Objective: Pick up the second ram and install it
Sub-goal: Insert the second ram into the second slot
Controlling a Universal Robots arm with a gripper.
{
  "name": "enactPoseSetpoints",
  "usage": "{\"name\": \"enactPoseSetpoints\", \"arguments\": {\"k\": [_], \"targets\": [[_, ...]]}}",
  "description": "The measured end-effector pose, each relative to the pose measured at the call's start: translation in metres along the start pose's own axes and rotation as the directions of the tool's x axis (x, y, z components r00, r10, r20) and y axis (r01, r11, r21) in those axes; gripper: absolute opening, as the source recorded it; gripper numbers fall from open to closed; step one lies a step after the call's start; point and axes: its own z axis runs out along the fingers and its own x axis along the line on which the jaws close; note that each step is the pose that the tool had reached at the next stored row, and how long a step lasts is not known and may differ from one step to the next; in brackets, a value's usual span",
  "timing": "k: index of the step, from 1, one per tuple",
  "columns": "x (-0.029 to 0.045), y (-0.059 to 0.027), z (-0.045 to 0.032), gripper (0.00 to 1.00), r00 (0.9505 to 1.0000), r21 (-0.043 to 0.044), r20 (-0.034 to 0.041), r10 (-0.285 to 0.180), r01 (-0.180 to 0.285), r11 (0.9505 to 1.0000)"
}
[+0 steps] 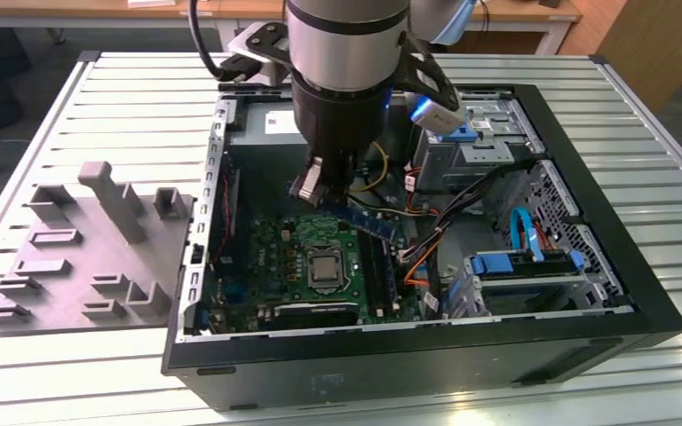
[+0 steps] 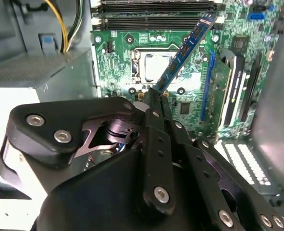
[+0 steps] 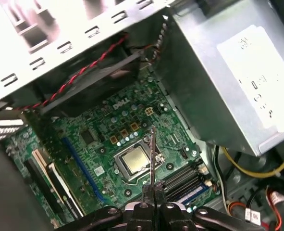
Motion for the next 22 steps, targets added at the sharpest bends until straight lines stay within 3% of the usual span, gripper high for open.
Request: {"name": "enactPoseSetpoints", "arguments": {"k": [5, 11, 17, 22], "targets": [[0.0, 0.0, 0.0005, 0.13, 0.996, 0.0051, 0.003, 0.09, -0.09, 0.996], [0.0001, 0.0, 0.0011, 0.13, 0.9803, 0.011, 0.0074, 0.197, -0.197, 0.9803], [0.0001, -0.0001, 0.0017, 0.13, 0.9529, 0.0164, 0.0122, 0.303, -0.303, 0.9528], [0.0001, -0.0001, 0.0022, 0.13, 0.9215, 0.0204, 0.0167, 0.388, -0.388, 0.9213]]}}
